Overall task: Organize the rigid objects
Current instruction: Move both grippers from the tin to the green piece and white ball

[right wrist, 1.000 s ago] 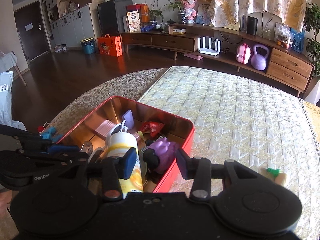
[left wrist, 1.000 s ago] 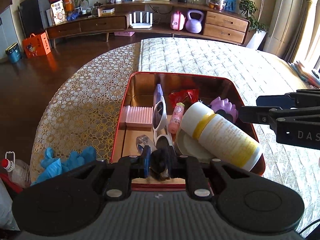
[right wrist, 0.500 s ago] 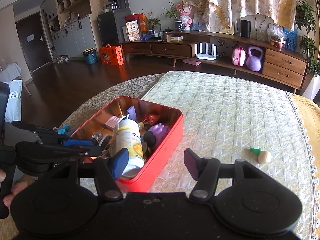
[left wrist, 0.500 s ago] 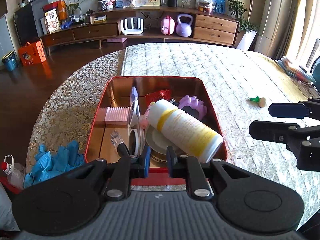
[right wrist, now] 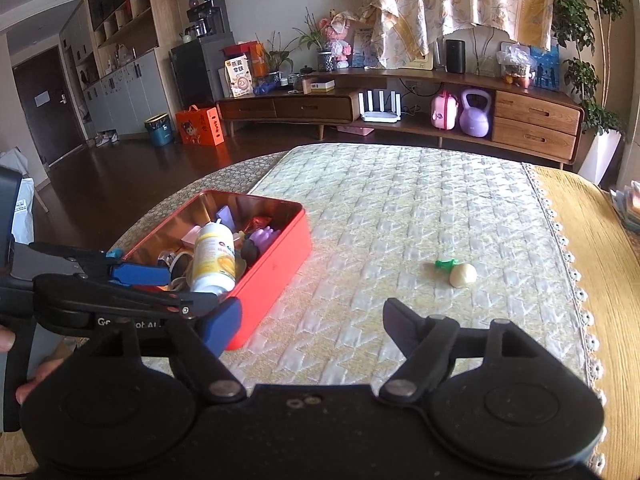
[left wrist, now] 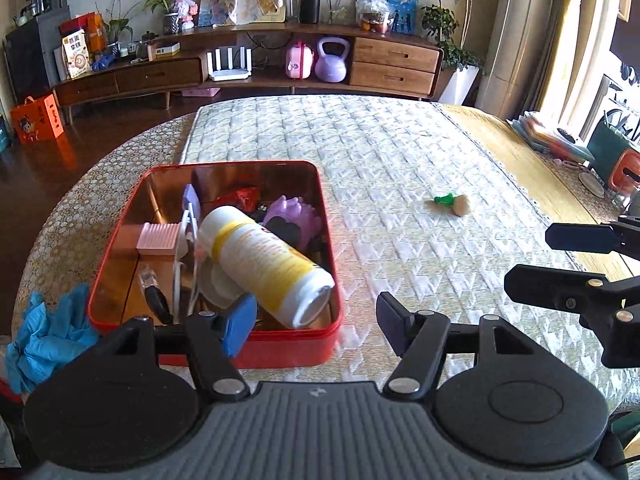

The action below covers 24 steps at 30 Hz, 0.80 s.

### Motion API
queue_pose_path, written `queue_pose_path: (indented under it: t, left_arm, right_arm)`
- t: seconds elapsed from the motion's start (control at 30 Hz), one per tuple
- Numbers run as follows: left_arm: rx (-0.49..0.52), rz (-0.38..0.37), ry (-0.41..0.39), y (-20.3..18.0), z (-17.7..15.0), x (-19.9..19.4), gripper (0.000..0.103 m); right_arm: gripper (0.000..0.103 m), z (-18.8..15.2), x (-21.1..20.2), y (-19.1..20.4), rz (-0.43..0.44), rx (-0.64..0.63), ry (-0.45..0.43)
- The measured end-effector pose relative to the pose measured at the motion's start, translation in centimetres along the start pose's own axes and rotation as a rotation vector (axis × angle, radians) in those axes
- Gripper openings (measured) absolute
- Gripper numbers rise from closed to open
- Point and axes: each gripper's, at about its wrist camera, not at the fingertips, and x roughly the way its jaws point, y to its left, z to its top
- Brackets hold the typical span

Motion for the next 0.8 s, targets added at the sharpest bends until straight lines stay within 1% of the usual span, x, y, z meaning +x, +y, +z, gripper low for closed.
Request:
queue_pose_path:
  t: [0.13, 0.2, 0.27, 0.37, 0.43, 0.53, 0.6, 0.67, 0.8]
  left_arm:
    - [0.009, -0.032, -0.007, -1.9, 0.2, 0.4, 0.071]
    - [0.021, -0.049, -0.014, -2.9, 0.4, 0.6, 0.072]
    - [0.033, -0.065, -0.021, -3.8, 0.5, 0.9, 0.072]
    - [0.038, -0.059, -0.051, -5.2, 0.6, 1.2, 0.073]
    - [0.037, -0.068, -0.071, -5.8, 1.0, 1.4, 0.073]
    - [0.028, -0.084, -0.075, -6.6, 2.1, 2.2, 0.078]
    - [0.028, -0.087, -0.079, -7.3, 2.9, 2.8, 0.078]
    - [0.031, -0.092, -0.072, -7.9, 3.8, 3.8, 0.078]
    - [0.021, -0.103, -0.028, -9.0, 5.7, 6.3, 0.078]
  right_arm:
    - [0.088, -0.5, -1.0, -1.9, -0.023, 0.025, -0.019]
    - [0.097, -0.7, -1.5, -2.9, -0.039, 0.035, -0.031]
    - [0.103, -0.8, -1.9, -3.9, -0.053, 0.047, -0.043]
    - [0.103, -1.1, -2.2, -5.5, -0.065, 0.059, -0.052]
    - [0.103, -1.7, -2.3, -6.5, -0.072, 0.064, -0.052]
    - [0.103, -2.1, -2.2, -7.7, -0.077, 0.063, -0.052]
    - [0.103, -2.3, -1.8, -8.3, -0.091, 0.054, -0.05]
    - [0.103, -2.5, -1.3, -8.7, -0.102, 0.031, -0.044]
    - [0.103, -2.7, 0.0, -9.5, -0.107, -0.025, -0.03]
